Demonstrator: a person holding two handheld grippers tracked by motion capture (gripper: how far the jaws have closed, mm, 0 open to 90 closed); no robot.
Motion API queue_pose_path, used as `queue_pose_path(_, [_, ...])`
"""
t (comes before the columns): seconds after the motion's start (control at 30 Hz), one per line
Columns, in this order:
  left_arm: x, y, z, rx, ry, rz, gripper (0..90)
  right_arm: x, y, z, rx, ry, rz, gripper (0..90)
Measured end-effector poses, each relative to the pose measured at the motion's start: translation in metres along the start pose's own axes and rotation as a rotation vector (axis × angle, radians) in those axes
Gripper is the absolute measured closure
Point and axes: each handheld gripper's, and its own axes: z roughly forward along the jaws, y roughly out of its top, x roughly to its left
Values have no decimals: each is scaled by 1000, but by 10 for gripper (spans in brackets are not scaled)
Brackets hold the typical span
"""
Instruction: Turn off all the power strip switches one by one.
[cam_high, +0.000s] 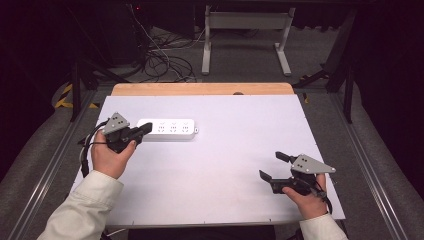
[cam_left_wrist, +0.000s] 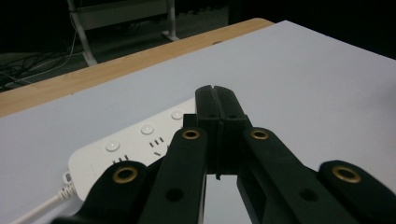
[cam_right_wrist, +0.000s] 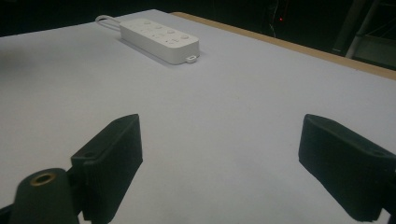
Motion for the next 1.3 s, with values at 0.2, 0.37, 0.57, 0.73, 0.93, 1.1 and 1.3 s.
queue_pose_path(0.2, [6, 9, 8, 11, 8, 11, 900, 1, -1, 0, 0, -1, 7, 142])
queue_pose_path(0.37, [14, 16, 19, 14, 9, -1, 900, 1, -3, -1, 7, 1, 5, 142])
queue_pose_path(0.57, [20, 21, 29, 29, 15, 18, 900, 2, -3, 0, 16, 2, 7, 142])
queue_pose_path(0.73, [25, 22, 43, 52, 11, 4, 900, 2, -2, -1, 14, 5, 12, 142])
queue_pose_path(0.93, [31, 18, 59, 78, 22, 20, 900, 2, -3, -1, 15, 7, 5, 142])
queue_pose_path(1.1, [38, 12, 70, 110, 43, 57, 900, 3, -2, -1, 12, 8, 2, 142])
queue_pose_path(1.3, [48, 6, 79, 119, 71, 1, 900, 4, -2, -2, 12, 10, -4, 139])
